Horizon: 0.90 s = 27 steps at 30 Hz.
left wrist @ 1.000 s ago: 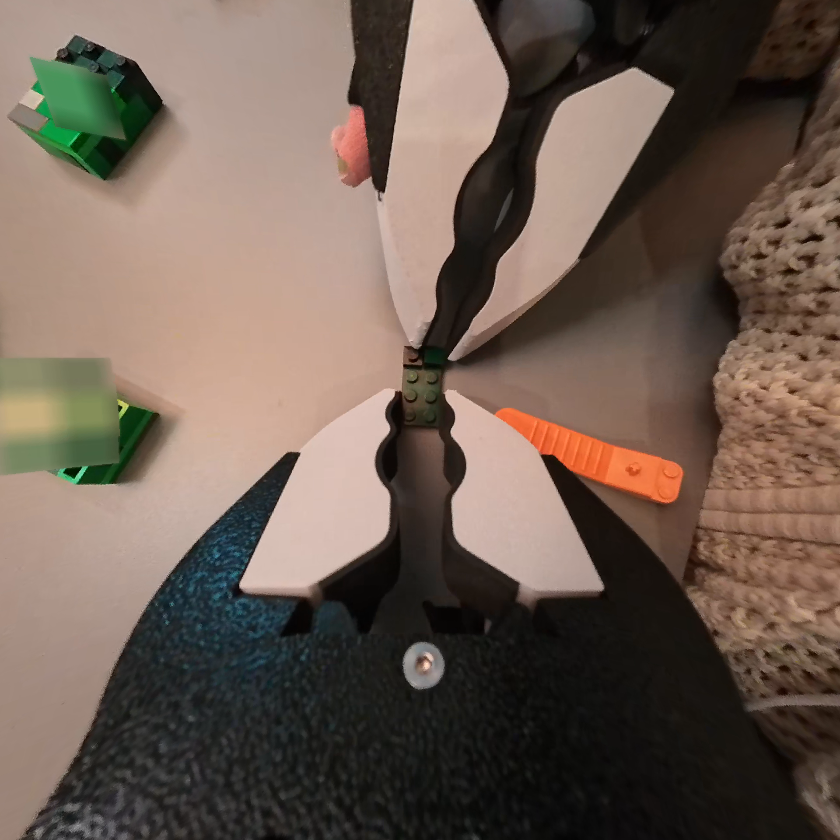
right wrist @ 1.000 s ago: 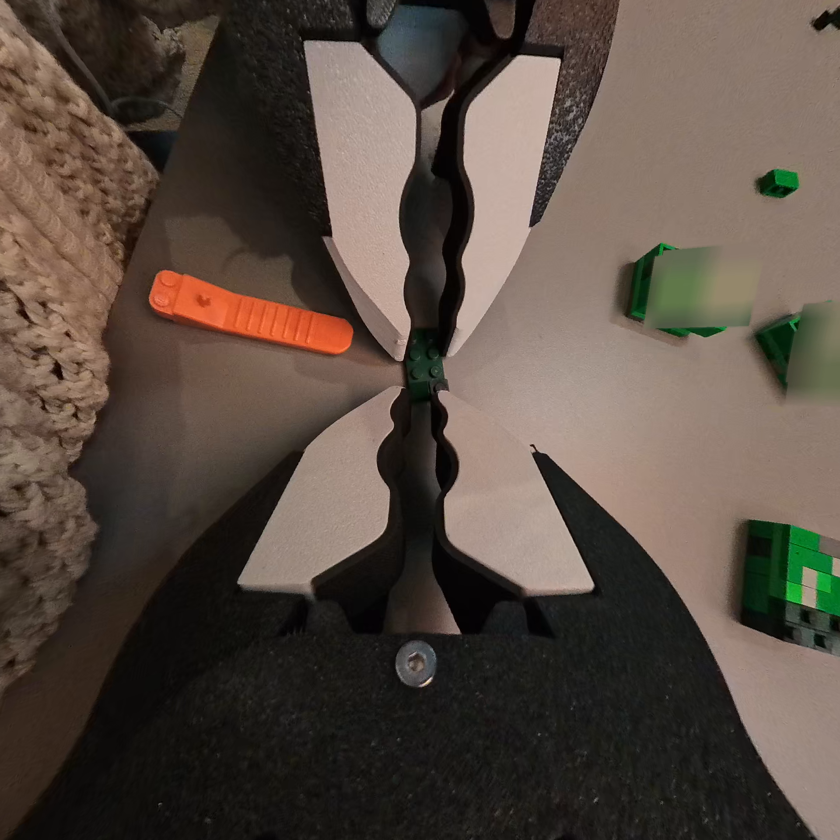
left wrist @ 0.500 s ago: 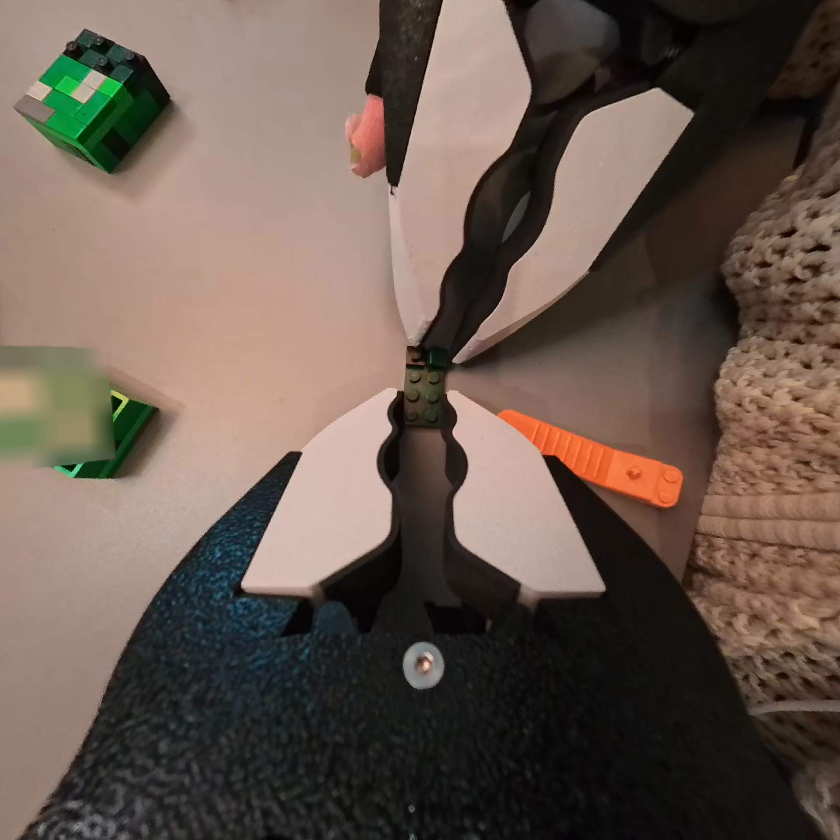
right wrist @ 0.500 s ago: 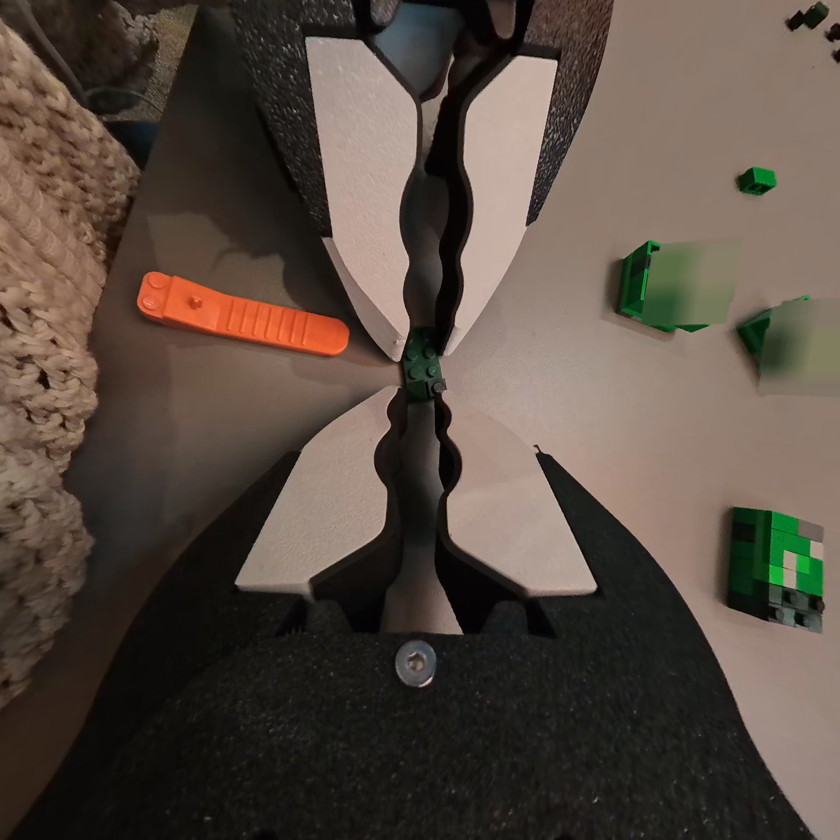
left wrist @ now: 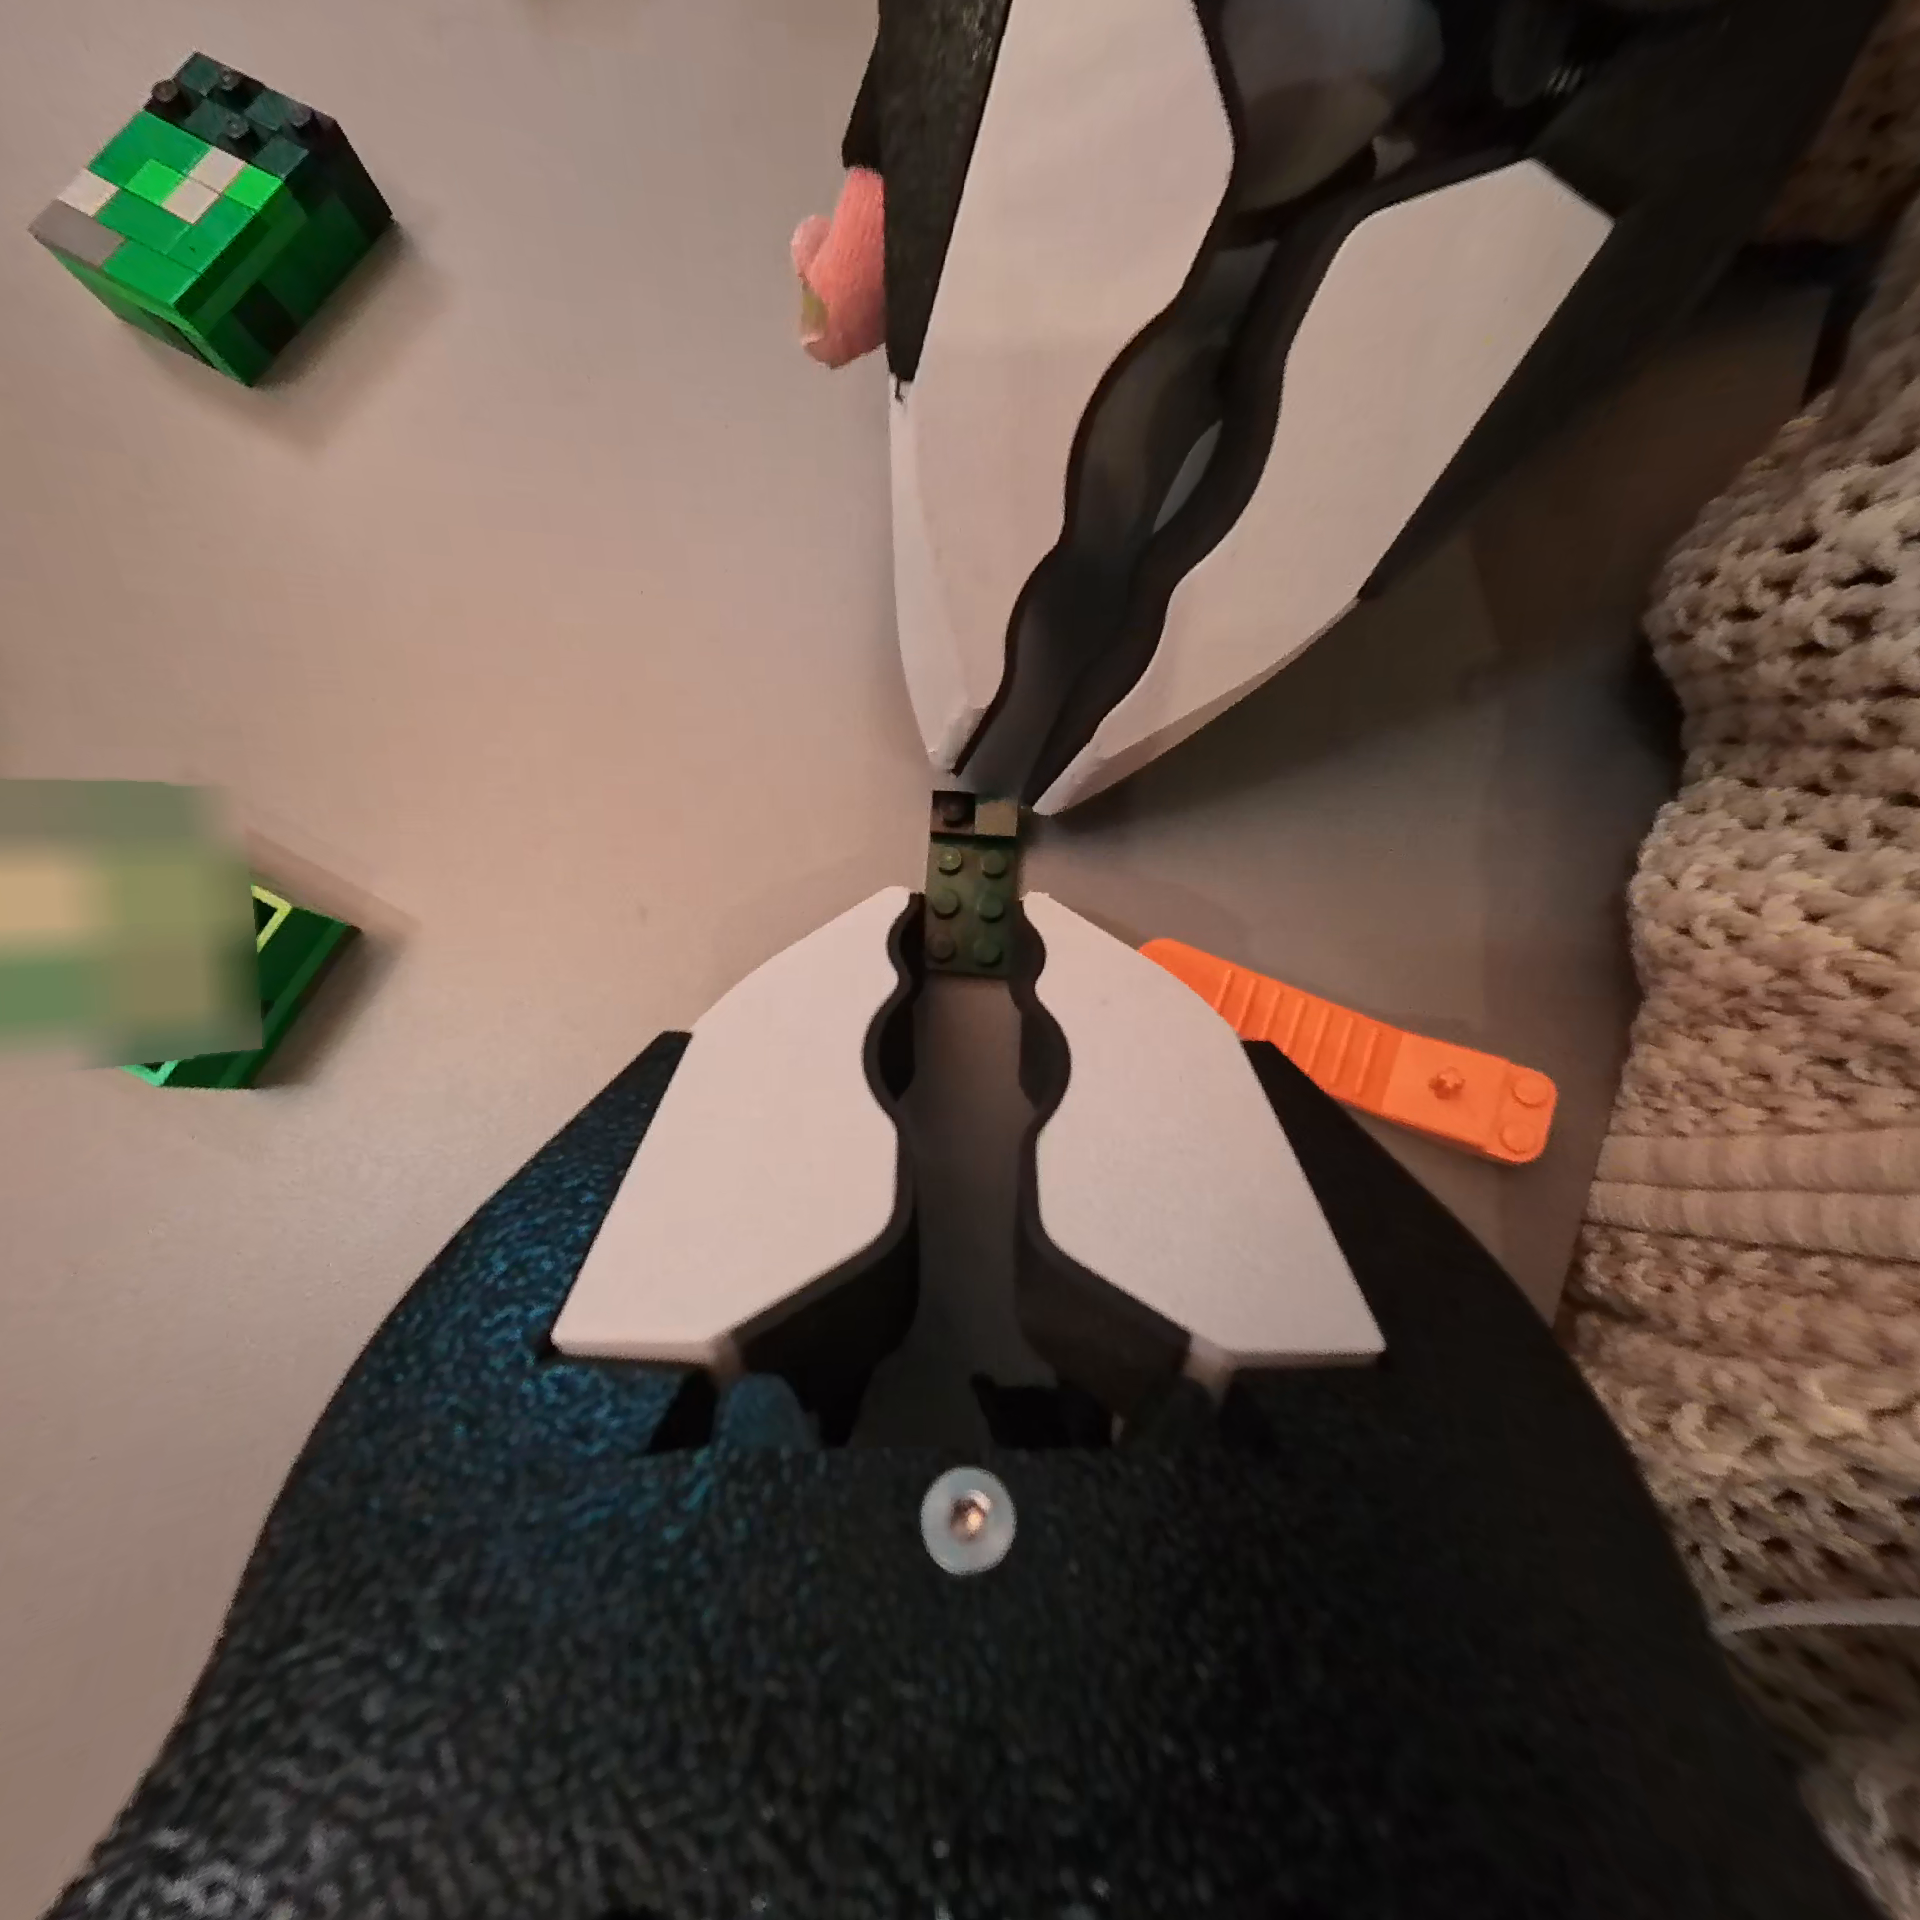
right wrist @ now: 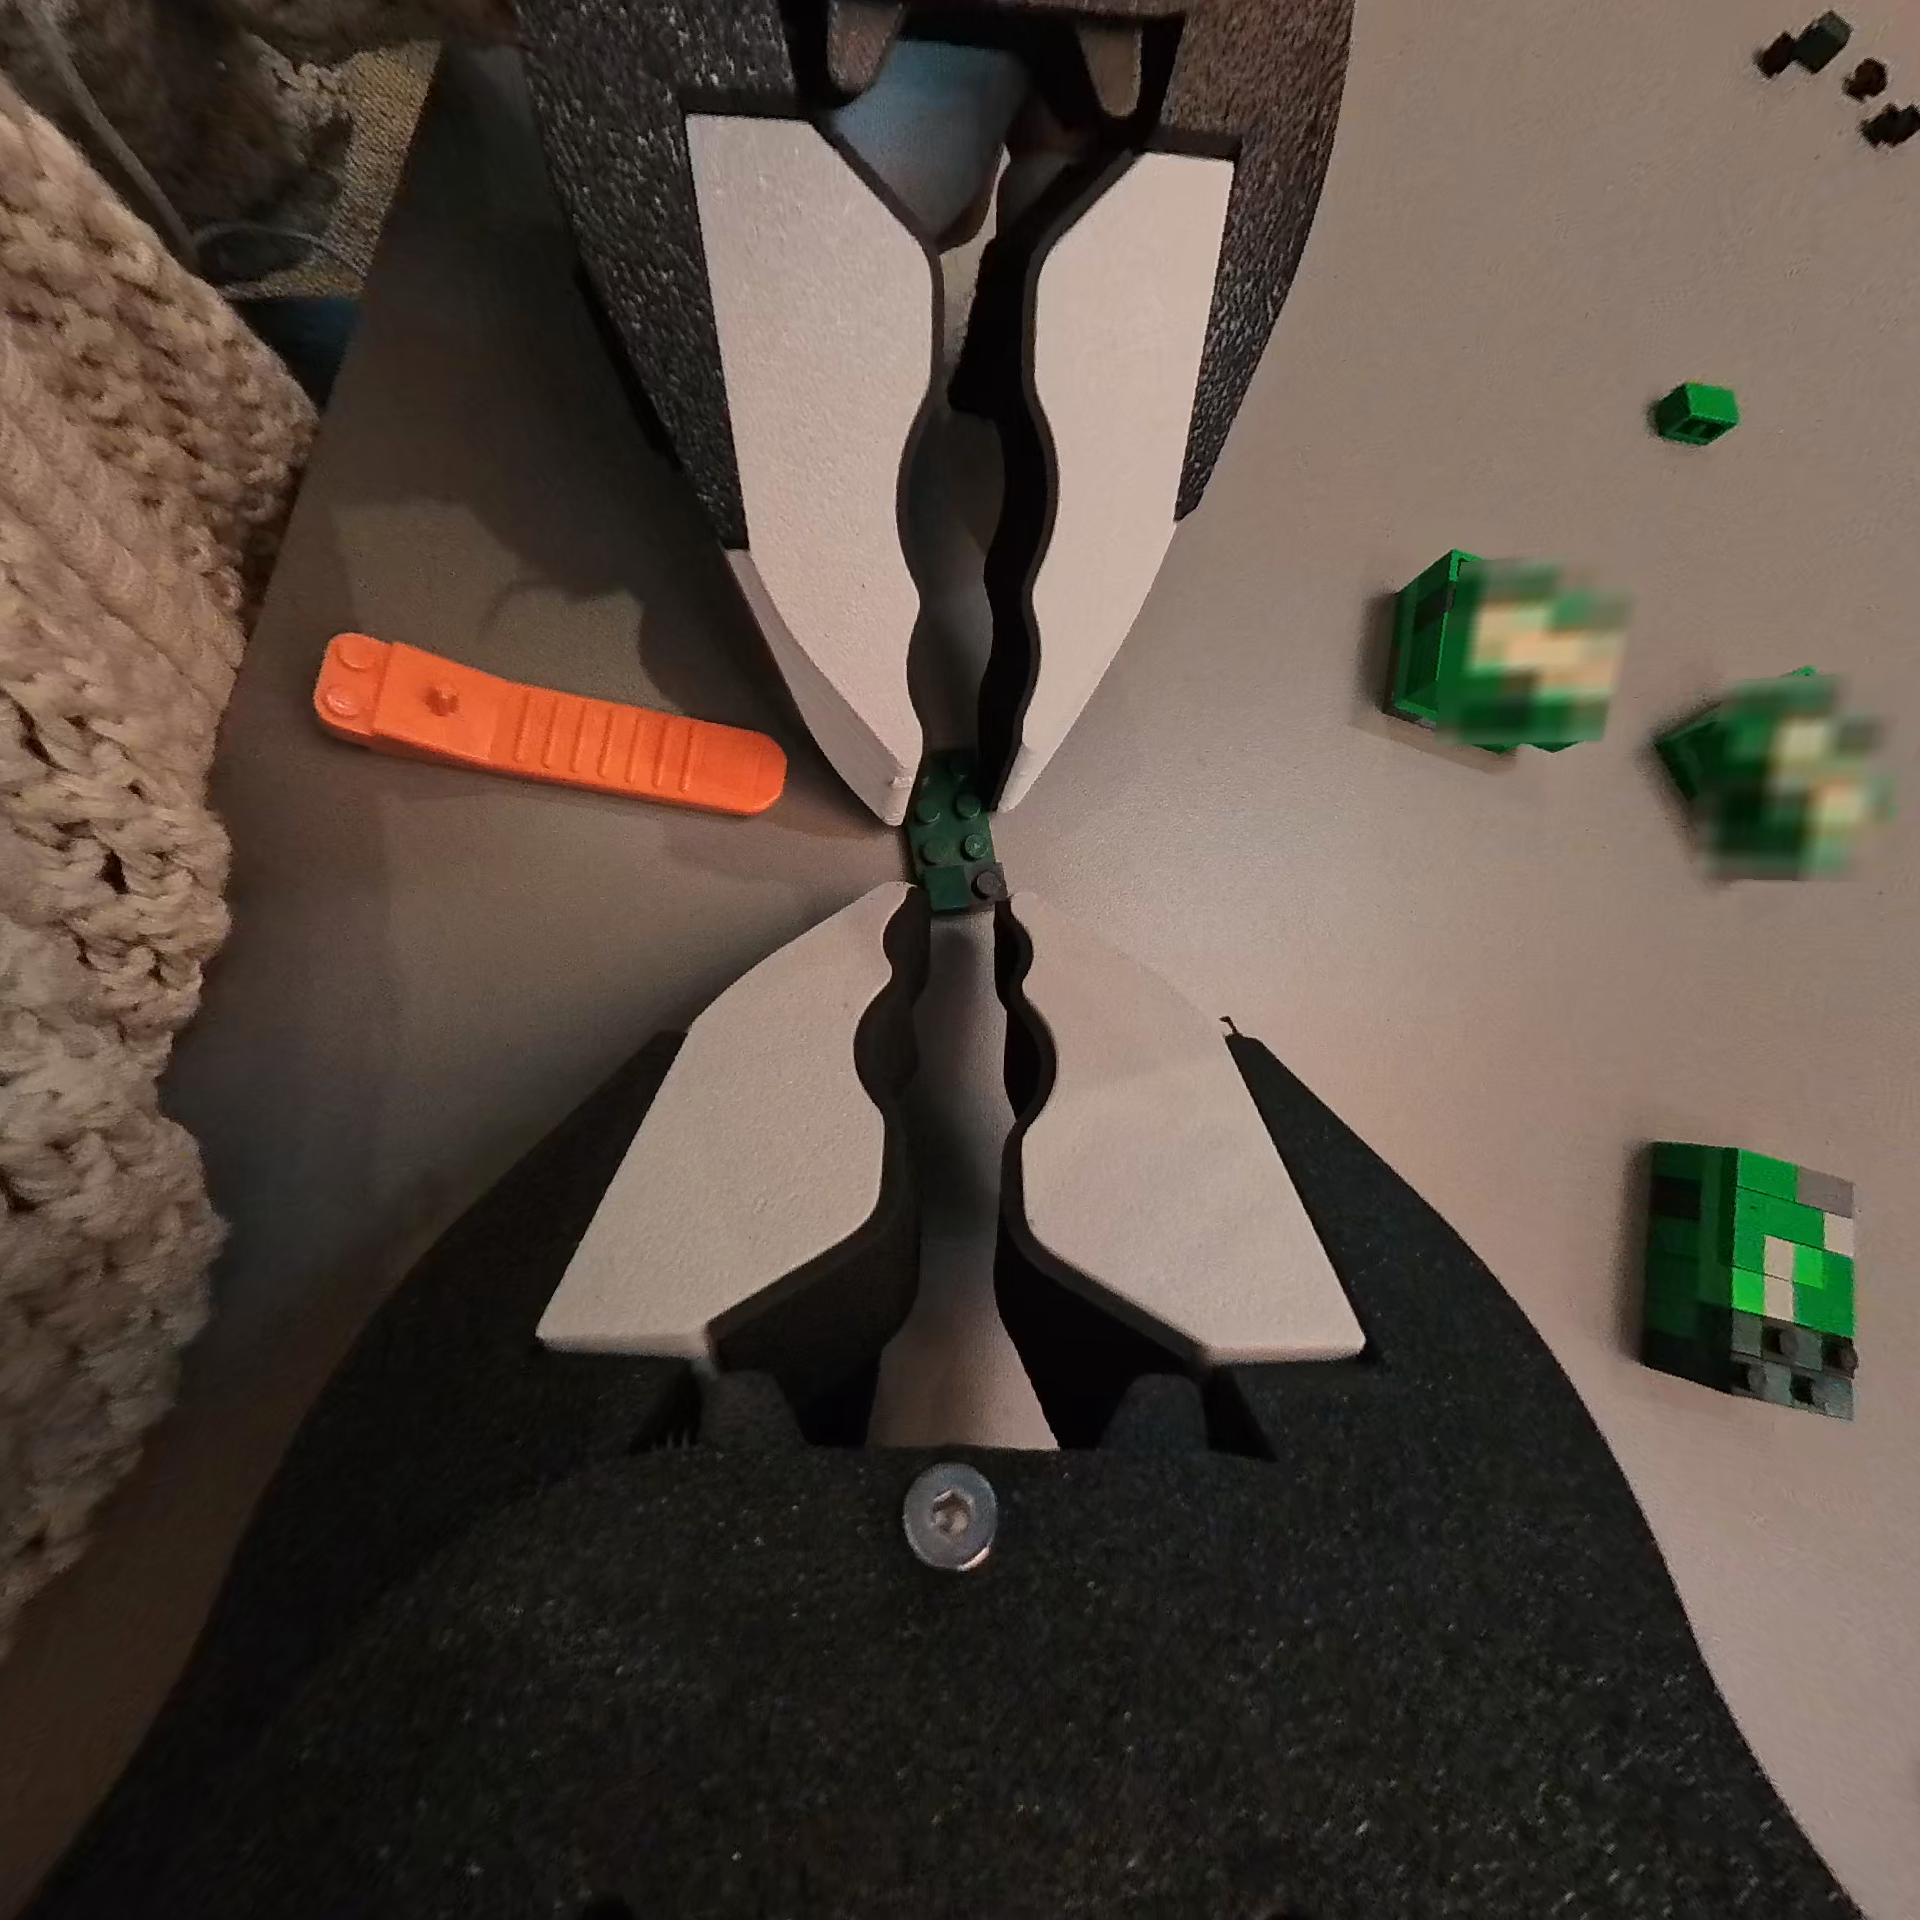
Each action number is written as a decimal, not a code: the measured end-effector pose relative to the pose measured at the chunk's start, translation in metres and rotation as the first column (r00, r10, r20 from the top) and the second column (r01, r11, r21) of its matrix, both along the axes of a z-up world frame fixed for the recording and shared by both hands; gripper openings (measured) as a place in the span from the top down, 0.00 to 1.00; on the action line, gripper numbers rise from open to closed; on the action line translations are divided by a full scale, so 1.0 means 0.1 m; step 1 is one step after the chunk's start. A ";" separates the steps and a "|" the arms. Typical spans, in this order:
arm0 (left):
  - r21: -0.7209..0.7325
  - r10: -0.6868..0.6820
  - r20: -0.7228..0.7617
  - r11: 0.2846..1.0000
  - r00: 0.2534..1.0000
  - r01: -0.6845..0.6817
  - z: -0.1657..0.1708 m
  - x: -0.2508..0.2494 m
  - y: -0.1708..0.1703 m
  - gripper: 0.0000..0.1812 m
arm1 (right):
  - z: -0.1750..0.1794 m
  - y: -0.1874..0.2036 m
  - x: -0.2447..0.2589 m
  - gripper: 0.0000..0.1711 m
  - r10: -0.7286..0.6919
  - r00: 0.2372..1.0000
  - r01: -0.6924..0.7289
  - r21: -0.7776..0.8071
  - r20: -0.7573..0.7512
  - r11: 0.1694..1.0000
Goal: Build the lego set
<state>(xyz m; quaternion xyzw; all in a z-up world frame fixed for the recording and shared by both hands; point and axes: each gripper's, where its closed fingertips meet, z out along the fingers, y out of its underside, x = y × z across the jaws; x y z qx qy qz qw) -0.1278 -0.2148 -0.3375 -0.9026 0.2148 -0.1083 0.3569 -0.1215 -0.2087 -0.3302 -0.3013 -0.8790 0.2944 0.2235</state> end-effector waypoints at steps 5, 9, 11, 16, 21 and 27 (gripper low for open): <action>-0.001 -0.001 -0.008 1.000 1.000 0.001 0.00 0.00 0.00 0.92 | 0.05 0.06 0.01 0.93 0.003 0.999 -0.002 0.008 -0.041 1.000; -0.003 0.009 0.019 1.000 1.000 -0.009 0.01 0.01 0.00 0.92 | 0.06 0.12 0.04 0.90 -0.002 0.999 0.000 -0.033 -0.050 0.999; -0.001 0.014 0.010 1.000 1.000 -0.014 0.01 0.00 0.01 0.92 | 0.10 0.12 0.04 0.90 -0.041 0.999 0.038 -0.156 -0.012 0.987; 0.026 0.036 0.000 0.999 0.999 -0.036 0.08 -0.04 0.03 0.92 | 0.34 0.19 -0.02 0.89 -0.173 0.949 0.303 -0.612 0.262 0.730; 0.068 0.070 0.018 0.995 0.997 -0.071 0.28 -0.07 0.05 0.92 | 0.47 0.22 -0.01 0.85 -0.096 0.856 0.506 -0.784 0.508 0.360; 0.094 0.070 0.018 0.993 0.997 -0.071 0.48 -0.05 0.07 0.92 | 0.52 0.07 0.01 0.83 0.028 0.807 0.579 -0.800 0.590 0.159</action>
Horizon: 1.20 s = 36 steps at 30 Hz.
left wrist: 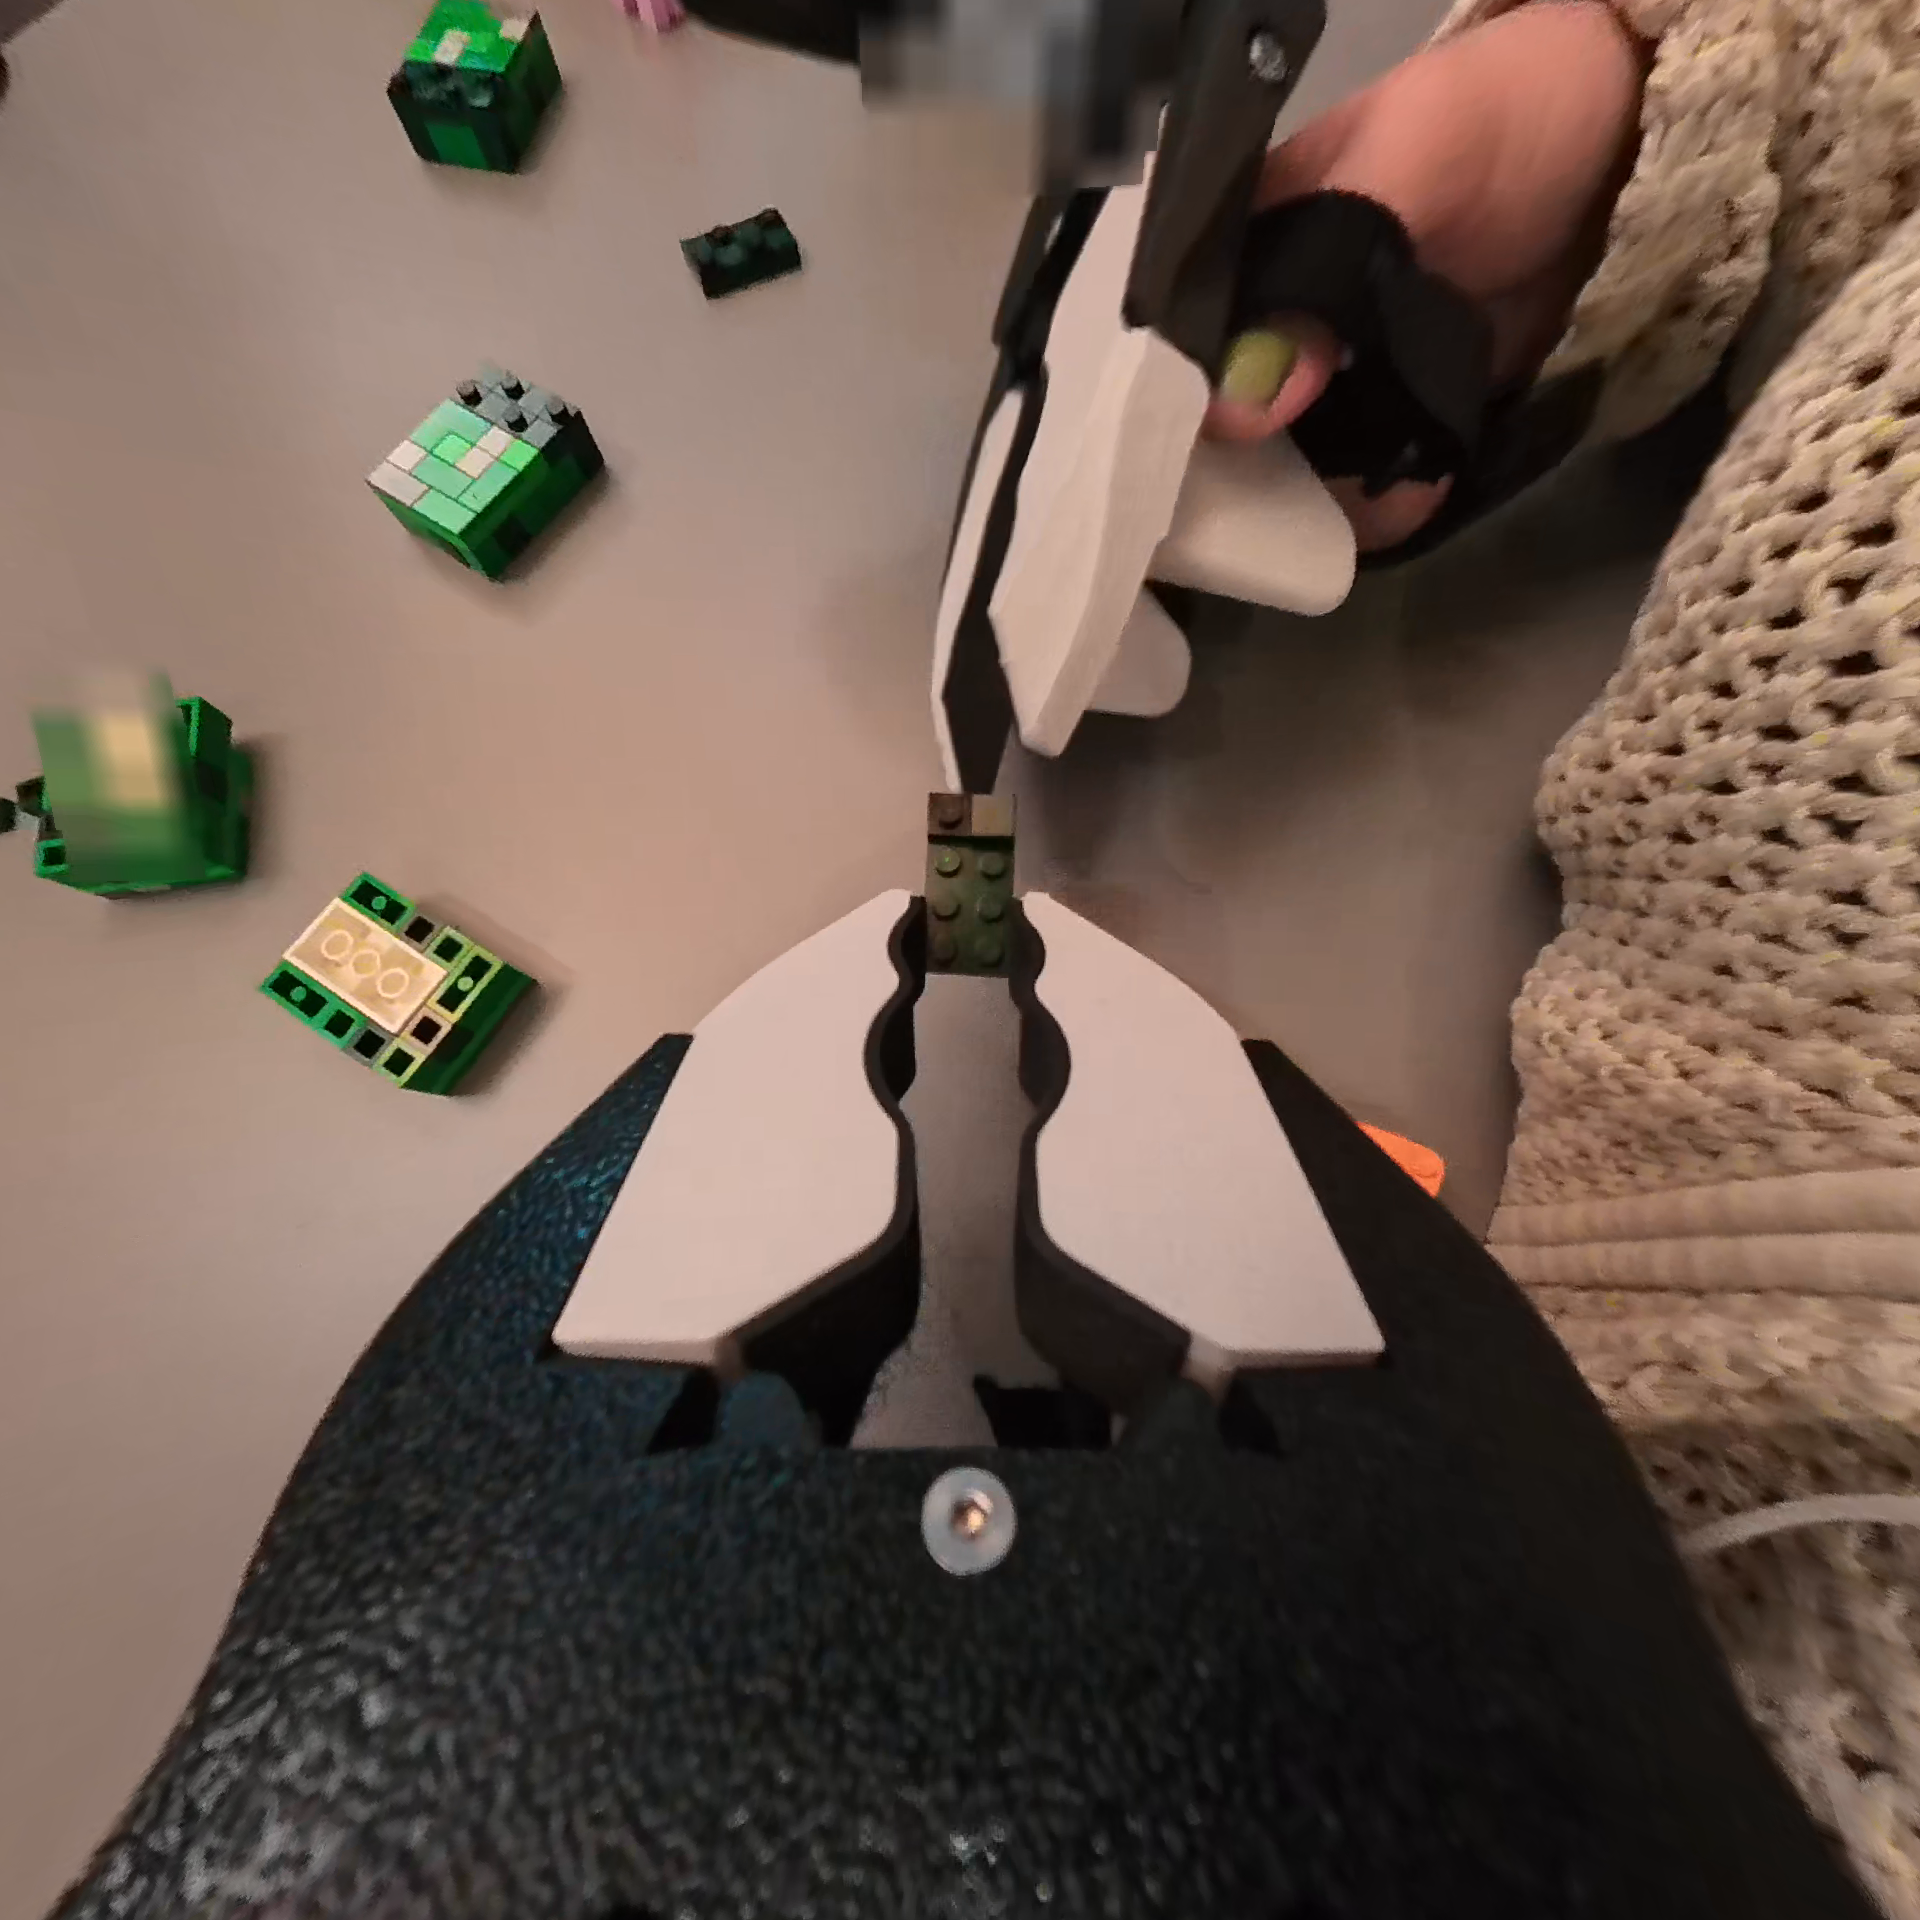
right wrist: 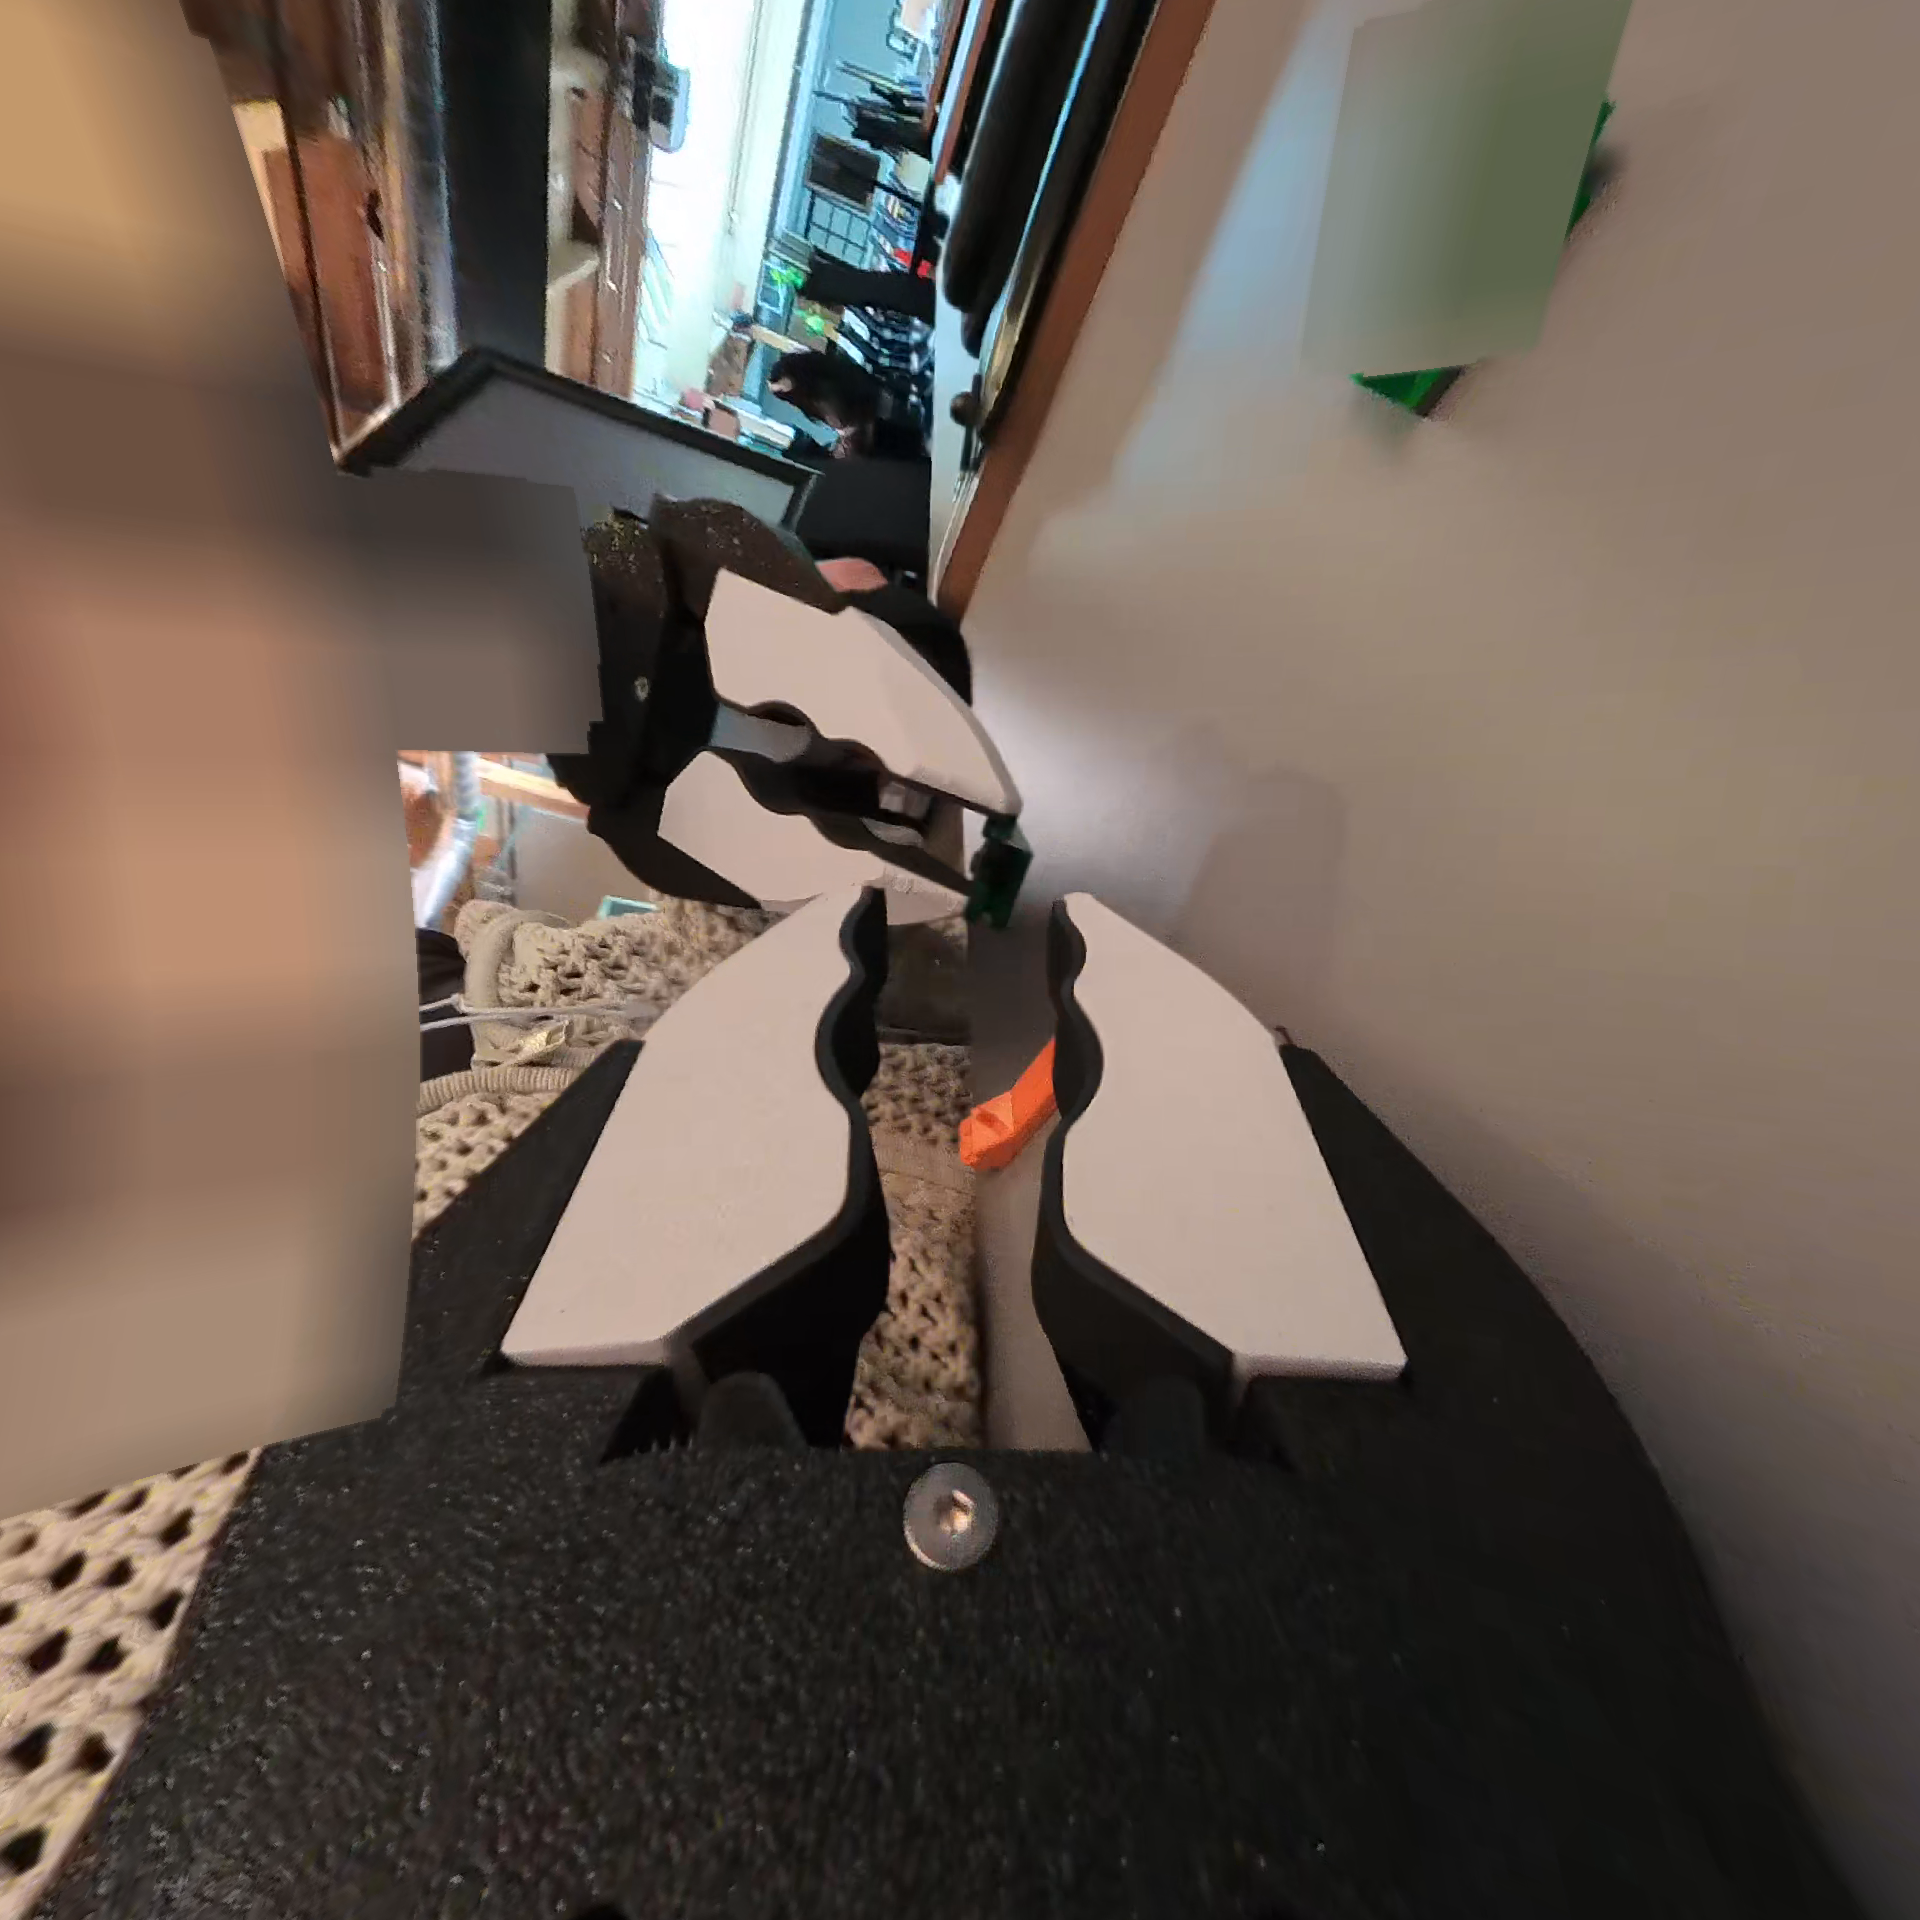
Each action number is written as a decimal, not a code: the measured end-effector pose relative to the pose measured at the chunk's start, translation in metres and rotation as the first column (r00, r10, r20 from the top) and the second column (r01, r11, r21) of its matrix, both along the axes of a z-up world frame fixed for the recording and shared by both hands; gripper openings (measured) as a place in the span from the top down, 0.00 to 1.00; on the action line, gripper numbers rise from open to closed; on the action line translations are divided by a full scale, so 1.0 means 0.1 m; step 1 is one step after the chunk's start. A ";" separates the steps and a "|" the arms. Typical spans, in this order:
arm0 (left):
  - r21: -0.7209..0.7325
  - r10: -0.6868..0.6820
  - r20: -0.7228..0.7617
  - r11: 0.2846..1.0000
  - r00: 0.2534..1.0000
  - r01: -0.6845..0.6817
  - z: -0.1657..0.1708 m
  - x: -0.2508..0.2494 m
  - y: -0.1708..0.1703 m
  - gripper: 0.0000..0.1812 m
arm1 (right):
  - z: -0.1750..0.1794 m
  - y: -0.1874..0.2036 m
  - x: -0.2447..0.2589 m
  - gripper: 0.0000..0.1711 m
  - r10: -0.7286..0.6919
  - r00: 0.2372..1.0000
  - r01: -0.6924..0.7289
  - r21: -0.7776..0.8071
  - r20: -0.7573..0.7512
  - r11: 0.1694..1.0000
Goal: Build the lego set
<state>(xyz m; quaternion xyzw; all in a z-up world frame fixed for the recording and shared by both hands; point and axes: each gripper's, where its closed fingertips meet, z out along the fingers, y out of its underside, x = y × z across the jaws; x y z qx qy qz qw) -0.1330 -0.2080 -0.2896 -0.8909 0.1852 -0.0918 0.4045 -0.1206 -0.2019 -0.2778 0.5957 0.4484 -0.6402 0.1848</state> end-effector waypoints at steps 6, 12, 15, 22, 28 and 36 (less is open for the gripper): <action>0.015 -0.014 -0.001 1.000 1.000 0.014 0.04 0.04 0.00 0.92 | -0.02 -0.05 0.00 0.87 0.002 1.000 0.000 -0.082 0.021 0.997; 0.011 -0.013 -0.025 1.000 1.000 0.014 0.03 0.03 -0.01 0.92 | -0.01 -0.10 0.01 0.96 0.016 1.000 -0.016 -0.075 0.003 0.997; 0.021 -0.013 -0.039 1.000 0.999 0.013 0.04 0.02 -0.01 0.92 | -0.01 -0.10 0.02 0.96 0.012 1.000 -0.013 -0.056 -0.011 0.998; 0.070 0.012 -0.059 0.998 0.998 -0.008 0.10 -0.01 0.01 0.92 | 0.04 -0.06 -0.03 0.96 -0.080 0.996 0.076 -0.109 -0.033 0.991; 0.090 0.034 -0.075 0.996 0.997 -0.027 0.11 -0.02 0.04 0.92 | 0.05 -0.02 -0.05 0.96 -0.197 0.979 0.188 -0.135 -0.056 0.973; 0.195 0.023 0.139 0.980 0.990 -0.050 0.34 0.04 0.04 0.89 | 0.23 -0.02 0.03 0.96 -0.109 0.964 0.096 -0.065 -0.241 0.993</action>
